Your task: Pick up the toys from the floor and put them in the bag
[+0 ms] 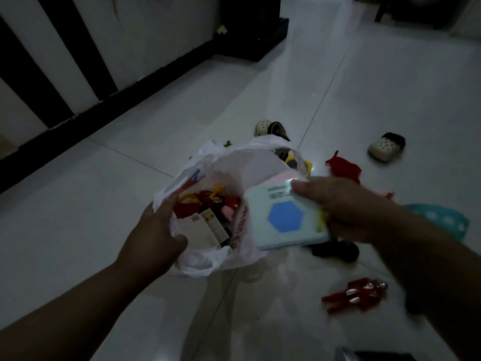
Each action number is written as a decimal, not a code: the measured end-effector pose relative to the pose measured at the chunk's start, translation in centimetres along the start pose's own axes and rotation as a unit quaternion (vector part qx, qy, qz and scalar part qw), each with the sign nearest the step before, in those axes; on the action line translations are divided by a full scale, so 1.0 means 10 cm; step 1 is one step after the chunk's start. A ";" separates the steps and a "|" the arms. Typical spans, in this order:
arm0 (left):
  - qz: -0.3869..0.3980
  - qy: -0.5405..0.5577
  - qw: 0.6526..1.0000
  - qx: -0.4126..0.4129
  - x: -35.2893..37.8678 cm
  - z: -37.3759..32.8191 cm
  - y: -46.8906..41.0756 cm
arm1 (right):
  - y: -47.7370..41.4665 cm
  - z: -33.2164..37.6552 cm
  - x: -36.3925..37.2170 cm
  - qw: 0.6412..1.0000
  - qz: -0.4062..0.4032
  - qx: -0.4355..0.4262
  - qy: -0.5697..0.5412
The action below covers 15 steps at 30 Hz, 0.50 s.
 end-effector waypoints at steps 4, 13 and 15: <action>0.006 -0.006 1.000 -0.002 -0.02 -0.03 0.04 | -0.51 -0.33 0.59 0.991 -0.017 0.067 -0.110; 0.017 -0.015 1.000 -0.014 -0.10 -0.02 0.07 | -1.12 -0.23 0.82 0.996 -0.029 -0.066 -0.044; 0.015 -0.008 1.000 -0.021 -0.09 0.01 0.05 | -0.91 -0.14 0.66 0.989 -0.051 -0.118 0.067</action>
Point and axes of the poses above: each hand's wrist, its own y-axis away from the middle knuckle, its own x-axis out of the palm, z = x × y, the point moved 10 cm from there along -y, towards the middle knuckle, and after that the axes turned 5 degrees about z, right-handed, at the moved point
